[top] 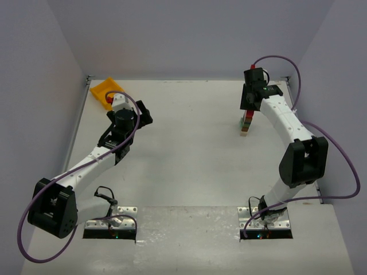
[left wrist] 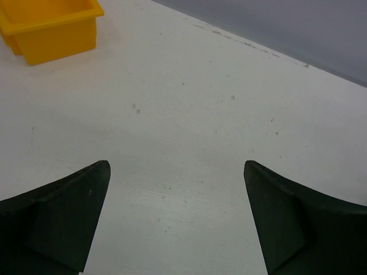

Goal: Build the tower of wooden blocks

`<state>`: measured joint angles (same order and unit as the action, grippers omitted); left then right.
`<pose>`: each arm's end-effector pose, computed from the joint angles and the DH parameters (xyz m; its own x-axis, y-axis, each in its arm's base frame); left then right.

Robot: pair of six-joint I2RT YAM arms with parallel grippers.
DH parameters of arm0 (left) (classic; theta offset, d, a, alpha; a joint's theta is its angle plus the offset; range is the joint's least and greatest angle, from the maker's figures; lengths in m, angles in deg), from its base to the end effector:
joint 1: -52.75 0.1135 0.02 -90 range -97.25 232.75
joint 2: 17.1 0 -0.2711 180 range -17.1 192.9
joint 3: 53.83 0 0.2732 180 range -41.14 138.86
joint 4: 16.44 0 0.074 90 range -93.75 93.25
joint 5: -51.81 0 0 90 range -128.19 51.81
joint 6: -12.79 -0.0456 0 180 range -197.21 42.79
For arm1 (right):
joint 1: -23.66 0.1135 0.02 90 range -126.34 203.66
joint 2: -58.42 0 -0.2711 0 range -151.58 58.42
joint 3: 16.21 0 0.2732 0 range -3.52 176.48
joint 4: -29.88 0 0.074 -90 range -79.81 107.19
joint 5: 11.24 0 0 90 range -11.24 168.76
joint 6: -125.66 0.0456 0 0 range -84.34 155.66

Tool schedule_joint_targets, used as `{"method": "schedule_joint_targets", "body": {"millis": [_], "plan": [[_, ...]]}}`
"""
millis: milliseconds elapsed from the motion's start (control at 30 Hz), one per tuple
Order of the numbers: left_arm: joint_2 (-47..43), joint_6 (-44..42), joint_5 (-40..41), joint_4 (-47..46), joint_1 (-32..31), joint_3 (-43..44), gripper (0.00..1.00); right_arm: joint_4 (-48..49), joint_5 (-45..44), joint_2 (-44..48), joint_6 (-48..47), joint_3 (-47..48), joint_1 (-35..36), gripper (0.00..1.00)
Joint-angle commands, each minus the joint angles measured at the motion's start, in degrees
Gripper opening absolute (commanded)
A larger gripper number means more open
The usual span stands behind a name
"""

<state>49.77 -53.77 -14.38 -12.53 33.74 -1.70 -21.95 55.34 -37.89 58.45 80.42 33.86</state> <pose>0.2777 -0.0762 0.2563 -0.2521 -0.2981 -0.9207 -0.1787 0.9494 -0.2585 0.3921 0.0521 0.2938 -0.6788 0.2390 -0.6943 0.3730 0.9267 -0.0457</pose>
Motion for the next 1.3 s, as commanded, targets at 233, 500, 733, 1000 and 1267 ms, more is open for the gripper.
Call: {"method": "schedule_joint_targets", "body": {"millis": [233, 500, 733, 1000, 1267], "plan": [[0.5, 0.2, -0.3, -2.6, 0.5, 2.5, 1.0, -0.2, 0.5, 3.1, -1.4, 0.8, -0.3, 0.5], [0.5, 0.2, -0.5, -2.7, 0.6, 2.5, 1.0, -0.4, 2.4, 4.8, -3.1, -0.6, -0.3, 0.52], [0.5, 0.2, -0.6, -2.8, 0.5, 2.5, 1.0, -0.9, 2.9, 6.5, -4.2, -2.3, -0.3, 0.53], [0.5, 0.2, -0.7, -2.7, 0.5, 2.5, 1.0, -1.1, 2.5, 6.1, -4.8, -2.9, -0.3, 0.54], [0.5, 0.2, -0.7, -2.7, 0.5, 2.4, 1.0, -1.5, 1.2, 5.8, -4.6, -2.7, -0.3, 0.53]]}}
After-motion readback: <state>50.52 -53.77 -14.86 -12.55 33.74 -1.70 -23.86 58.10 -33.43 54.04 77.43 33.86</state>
